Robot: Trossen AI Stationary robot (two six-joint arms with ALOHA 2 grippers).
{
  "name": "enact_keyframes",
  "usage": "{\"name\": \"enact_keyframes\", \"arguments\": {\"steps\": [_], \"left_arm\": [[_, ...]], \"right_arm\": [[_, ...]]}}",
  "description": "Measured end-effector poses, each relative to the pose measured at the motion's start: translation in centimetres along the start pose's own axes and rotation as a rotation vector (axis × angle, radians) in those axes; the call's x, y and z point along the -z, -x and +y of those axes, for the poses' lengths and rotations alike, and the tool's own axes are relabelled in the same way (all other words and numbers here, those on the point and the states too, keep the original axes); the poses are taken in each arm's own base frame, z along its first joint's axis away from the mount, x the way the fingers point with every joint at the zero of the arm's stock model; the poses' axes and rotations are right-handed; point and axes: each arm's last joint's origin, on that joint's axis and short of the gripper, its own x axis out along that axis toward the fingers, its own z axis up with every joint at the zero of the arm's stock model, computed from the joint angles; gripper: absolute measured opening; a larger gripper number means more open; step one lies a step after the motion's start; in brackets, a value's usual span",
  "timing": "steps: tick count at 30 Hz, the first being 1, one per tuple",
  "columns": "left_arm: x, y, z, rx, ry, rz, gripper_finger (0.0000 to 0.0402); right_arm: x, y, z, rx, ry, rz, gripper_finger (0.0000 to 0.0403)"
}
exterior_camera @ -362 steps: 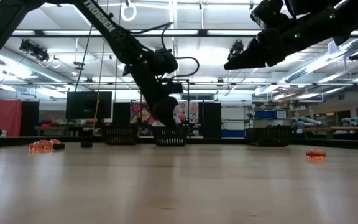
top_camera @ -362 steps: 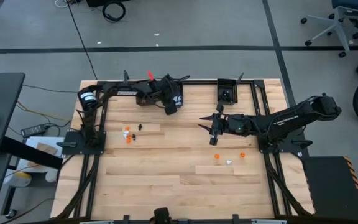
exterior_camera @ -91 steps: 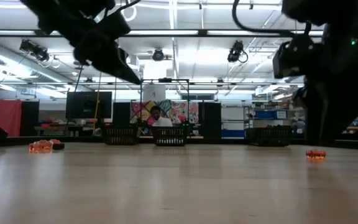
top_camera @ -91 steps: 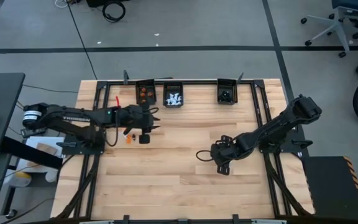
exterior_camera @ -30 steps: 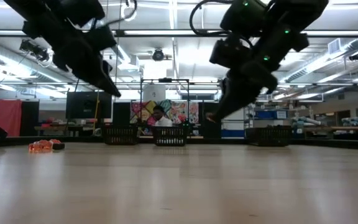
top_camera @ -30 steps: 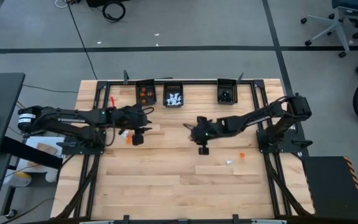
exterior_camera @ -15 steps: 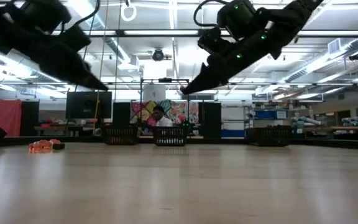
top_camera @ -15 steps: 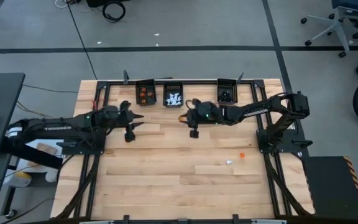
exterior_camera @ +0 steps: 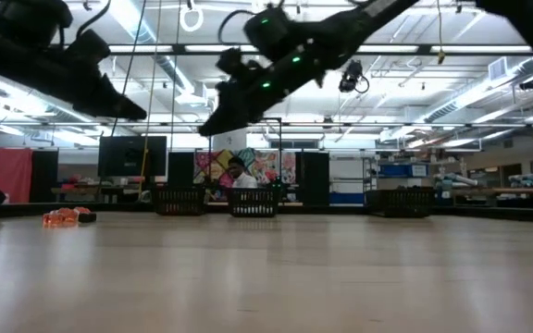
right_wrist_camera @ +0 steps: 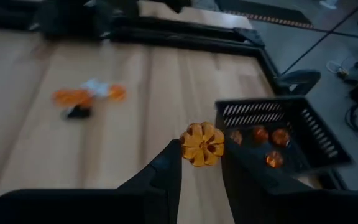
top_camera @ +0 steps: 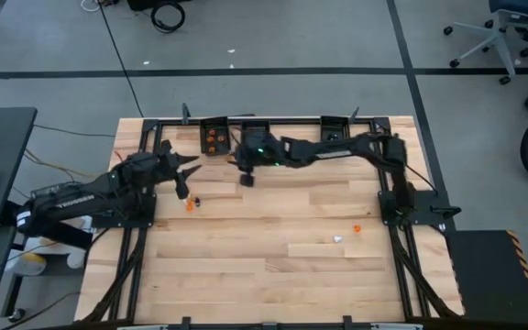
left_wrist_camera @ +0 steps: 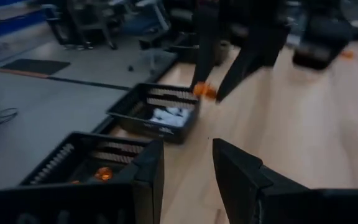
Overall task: Sort Halloween decoration
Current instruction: Put the orange pumpkin toy into the left black bin
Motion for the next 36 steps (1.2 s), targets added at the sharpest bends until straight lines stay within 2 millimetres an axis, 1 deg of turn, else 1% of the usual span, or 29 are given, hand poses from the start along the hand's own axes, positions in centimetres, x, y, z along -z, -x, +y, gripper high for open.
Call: {"name": "enact_keyframes", "arguments": {"steps": [5,9,13,15,19,22,28,31,36], "left_arm": [[-0.2,0.5,0.7,-0.143,0.068,-0.025,0.0114],[-0.2,0.6,1.0,-0.203,0.087,-0.026,0.0114],[0.0,0.6,1.0,-0.203,0.083,-0.008,0.0114],[0.1,0.6,1.0,-0.201,0.081,0.003,0.0114],[0.3,0.6,0.9,-0.199,0.079,0.019,0.0114],[0.3,0.6,0.9,-0.199,0.081,0.017,0.0114],[0.2,0.6,0.9,-0.197,0.081,0.013,0.0114],[0.2,0.6,0.9,-0.197,0.081,0.012,0.0114],[0.2,0.6,0.9,-0.19,0.083,0.011,0.0114]], "right_arm": [[-1.1,-3.7,-1.3,0.026,-0.084,-0.011,0.0106],[-1.5,-6.2,-2.0,0.115,-0.146,-0.002,0.0106],[-1.2,-8.1,-2.5,0.209,-0.207,0.06,0.0106],[-1.3,-8.9,-2.9,0.222,-0.247,0.059,0.0106],[-0.4,-10.4,-3.8,0.237,-0.314,0.094,0.0106],[0.4,-11.2,-4.4,0.254,-0.364,0.119,0.0106],[1.5,-11.8,-5.3,0.269,-0.43,0.128,0.0111],[1.9,-12.0,-5.6,0.257,-0.437,0.145,0.0128],[1.9,-12.0,-5.6,0.222,-0.437,0.139,0.0166]]}}
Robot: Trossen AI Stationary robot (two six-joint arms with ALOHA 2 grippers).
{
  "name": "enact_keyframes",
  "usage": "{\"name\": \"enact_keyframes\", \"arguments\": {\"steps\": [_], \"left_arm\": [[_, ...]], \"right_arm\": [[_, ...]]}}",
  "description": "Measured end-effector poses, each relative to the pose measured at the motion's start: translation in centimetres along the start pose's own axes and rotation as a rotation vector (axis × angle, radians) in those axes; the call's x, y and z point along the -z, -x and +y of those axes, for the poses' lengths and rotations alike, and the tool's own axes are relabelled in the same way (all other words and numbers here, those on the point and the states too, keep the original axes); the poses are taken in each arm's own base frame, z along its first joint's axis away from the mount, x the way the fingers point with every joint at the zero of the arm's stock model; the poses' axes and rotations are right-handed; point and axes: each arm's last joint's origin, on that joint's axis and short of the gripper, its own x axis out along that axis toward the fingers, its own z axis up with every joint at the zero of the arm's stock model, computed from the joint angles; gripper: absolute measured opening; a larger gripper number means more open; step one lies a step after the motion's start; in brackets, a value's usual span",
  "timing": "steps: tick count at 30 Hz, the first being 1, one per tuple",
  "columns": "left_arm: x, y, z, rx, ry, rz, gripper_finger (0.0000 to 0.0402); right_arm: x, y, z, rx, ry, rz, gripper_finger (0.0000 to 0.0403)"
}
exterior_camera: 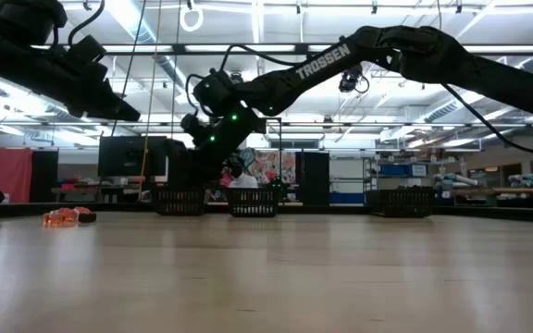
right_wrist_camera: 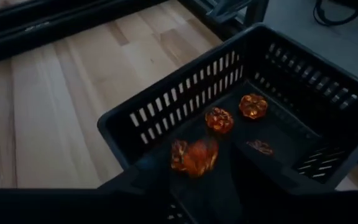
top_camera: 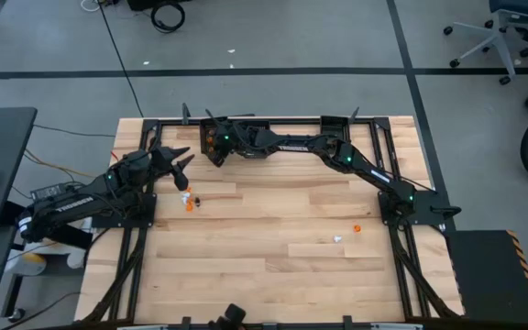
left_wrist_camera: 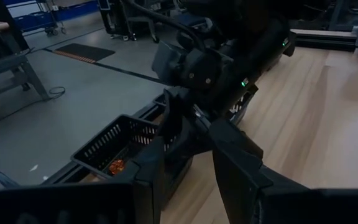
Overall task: Sort Halloween decoration
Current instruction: Put the orange pumpkin toy into the left black bin
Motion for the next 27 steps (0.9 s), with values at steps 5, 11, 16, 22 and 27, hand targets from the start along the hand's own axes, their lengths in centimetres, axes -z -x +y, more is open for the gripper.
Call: {"name": "enact_keyframes", "arguments": {"steps": [5,11,16,22,27], "left_arm": [[0.0,0.0,-0.1,0.023,0.004,-0.002,0.0114],[0.2,0.0,-0.1,0.037,-0.016,0.017,0.0114],[0.5,0.0,-0.2,0.058,-0.038,0.048,0.0114],[0.5,0.0,-0.2,0.068,-0.04,0.05,0.0114],[0.9,0.0,-0.3,0.107,-0.034,0.087,0.0114]], "right_arm": [[-1.3,1.3,0.6,-0.023,0.065,-0.023,0.0182],[-2.5,4.6,3.6,-0.063,0.257,0.004,0.0176],[-4.3,8.9,6.3,-0.123,0.397,0.003,0.0174],[-1.9,9.2,11.0,-0.285,0.467,0.039,0.0174],[1.3,9.6,13.3,-0.267,0.537,0.119,0.0174]]}}
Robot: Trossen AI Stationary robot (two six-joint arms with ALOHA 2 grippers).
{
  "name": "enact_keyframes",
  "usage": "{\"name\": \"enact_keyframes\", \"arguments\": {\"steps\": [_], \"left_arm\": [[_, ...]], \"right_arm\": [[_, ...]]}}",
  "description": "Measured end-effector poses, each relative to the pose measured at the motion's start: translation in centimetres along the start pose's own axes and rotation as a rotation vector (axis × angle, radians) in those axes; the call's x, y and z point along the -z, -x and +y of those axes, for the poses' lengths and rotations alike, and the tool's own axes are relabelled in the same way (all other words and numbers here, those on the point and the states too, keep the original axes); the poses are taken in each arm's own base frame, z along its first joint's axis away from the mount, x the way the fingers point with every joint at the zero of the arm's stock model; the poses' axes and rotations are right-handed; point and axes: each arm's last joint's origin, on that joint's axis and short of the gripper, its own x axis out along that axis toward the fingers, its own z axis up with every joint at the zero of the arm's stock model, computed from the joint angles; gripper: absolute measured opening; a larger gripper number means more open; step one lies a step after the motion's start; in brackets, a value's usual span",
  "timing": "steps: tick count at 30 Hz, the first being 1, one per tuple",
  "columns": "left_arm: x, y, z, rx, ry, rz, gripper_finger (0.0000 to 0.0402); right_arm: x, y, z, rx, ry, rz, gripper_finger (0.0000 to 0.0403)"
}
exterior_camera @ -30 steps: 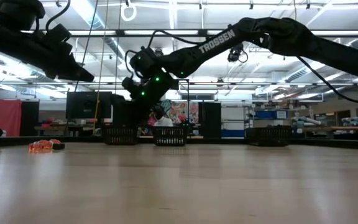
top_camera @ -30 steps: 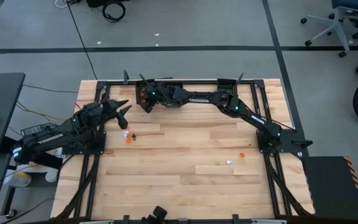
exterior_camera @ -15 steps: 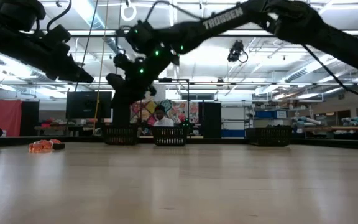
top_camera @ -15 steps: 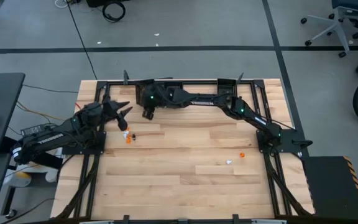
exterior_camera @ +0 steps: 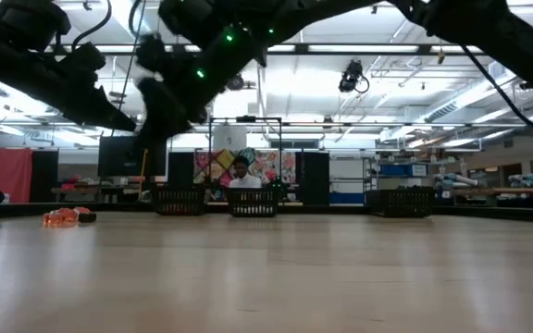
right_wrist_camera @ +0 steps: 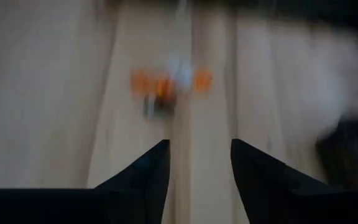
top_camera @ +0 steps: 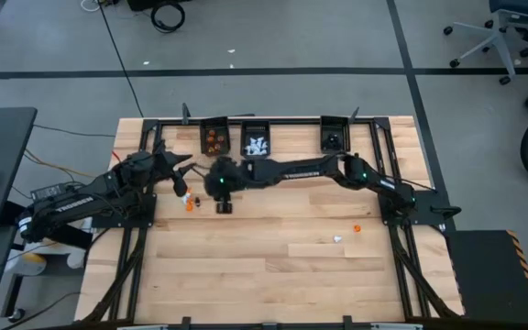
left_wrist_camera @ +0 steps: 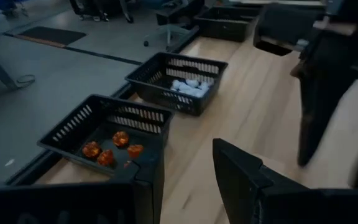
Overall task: Sort Halloween decoration
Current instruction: Put the orange pumpkin toy into the left black bin
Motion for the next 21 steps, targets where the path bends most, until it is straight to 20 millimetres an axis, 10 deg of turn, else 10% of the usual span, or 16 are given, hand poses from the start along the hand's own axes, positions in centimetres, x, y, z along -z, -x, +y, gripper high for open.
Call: {"name": "enact_keyframes", "arguments": {"steps": [21], "left_arm": [[1.0,-3.1,-2.8,0.273,0.108,0.201,0.0114]], "right_arm": [[11.4,10.5,3.9,0.078,-0.133,-0.158,0.0173]]}}
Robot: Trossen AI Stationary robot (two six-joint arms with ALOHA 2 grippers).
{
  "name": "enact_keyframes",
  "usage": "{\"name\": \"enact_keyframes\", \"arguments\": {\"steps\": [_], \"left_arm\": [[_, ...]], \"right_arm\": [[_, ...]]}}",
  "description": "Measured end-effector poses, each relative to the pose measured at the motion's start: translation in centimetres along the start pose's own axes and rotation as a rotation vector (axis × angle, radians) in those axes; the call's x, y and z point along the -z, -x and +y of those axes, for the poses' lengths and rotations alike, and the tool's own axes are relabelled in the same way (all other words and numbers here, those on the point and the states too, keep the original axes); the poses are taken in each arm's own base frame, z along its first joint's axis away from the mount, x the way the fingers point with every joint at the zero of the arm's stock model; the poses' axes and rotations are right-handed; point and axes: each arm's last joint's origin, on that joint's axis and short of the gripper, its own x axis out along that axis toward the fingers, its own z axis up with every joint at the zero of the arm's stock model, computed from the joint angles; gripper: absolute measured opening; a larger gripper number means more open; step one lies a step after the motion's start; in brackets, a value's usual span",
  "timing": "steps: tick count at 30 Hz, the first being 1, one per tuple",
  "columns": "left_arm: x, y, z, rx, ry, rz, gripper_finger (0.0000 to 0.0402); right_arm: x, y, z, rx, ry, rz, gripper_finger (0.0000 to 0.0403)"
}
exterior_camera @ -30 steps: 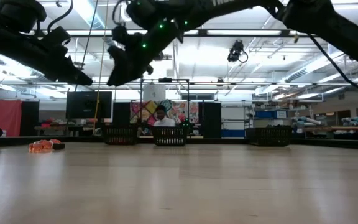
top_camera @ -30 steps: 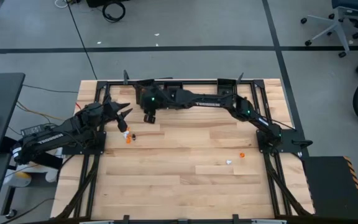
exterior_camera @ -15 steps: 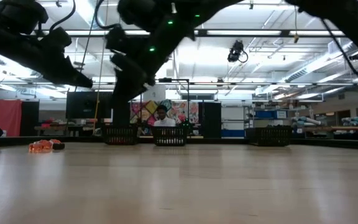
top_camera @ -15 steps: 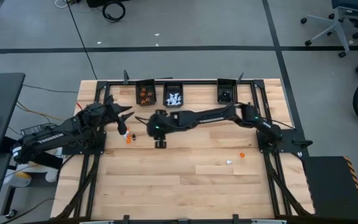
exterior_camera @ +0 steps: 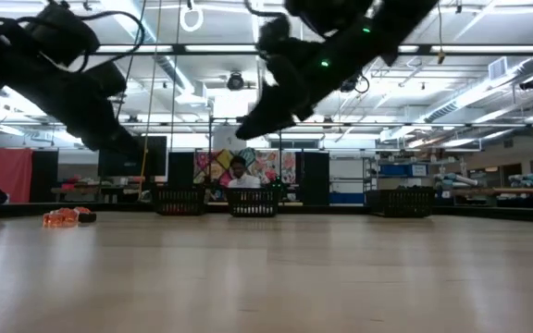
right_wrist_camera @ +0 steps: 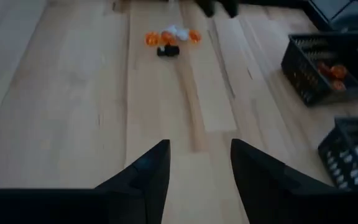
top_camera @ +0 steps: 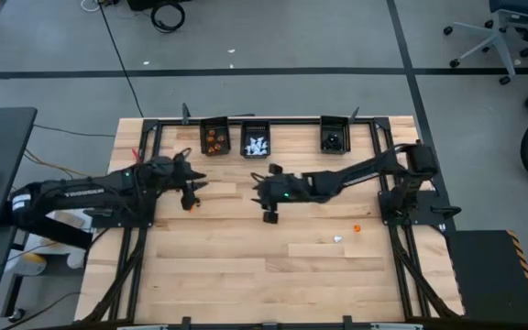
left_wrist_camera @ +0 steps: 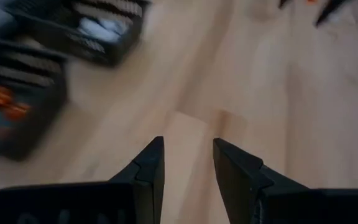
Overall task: Sort Halloween decoration
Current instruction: Put the orange pumpkin toy into the left black bin
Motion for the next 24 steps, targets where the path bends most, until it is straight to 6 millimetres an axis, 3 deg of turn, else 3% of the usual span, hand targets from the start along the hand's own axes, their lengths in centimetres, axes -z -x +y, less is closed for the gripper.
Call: {"name": "enact_keyframes", "arguments": {"steps": [4,11,21,24], "left_arm": [[0.2,-0.8,-0.7,0.06,0.039,0.082,0.0114],[-1.0,-0.8,-1.4,0.054,0.101,0.256,0.0114],[-2.4,-2.0,-2.1,0.019,0.184,0.431,0.0114],[-2.5,-2.4,-2.2,-0.023,0.2,0.559,0.0114]], "right_arm": [[2.8,0.4,0.6,0.004,-0.01,-0.016,0.0174],[5.2,0.9,1.2,0.051,-0.028,-0.144,0.0174],[6.6,1.2,1.0,0.078,0.006,-0.169,0.0174],[6.6,1.2,1.1,0.079,0.026,-0.17,0.0174]]}}
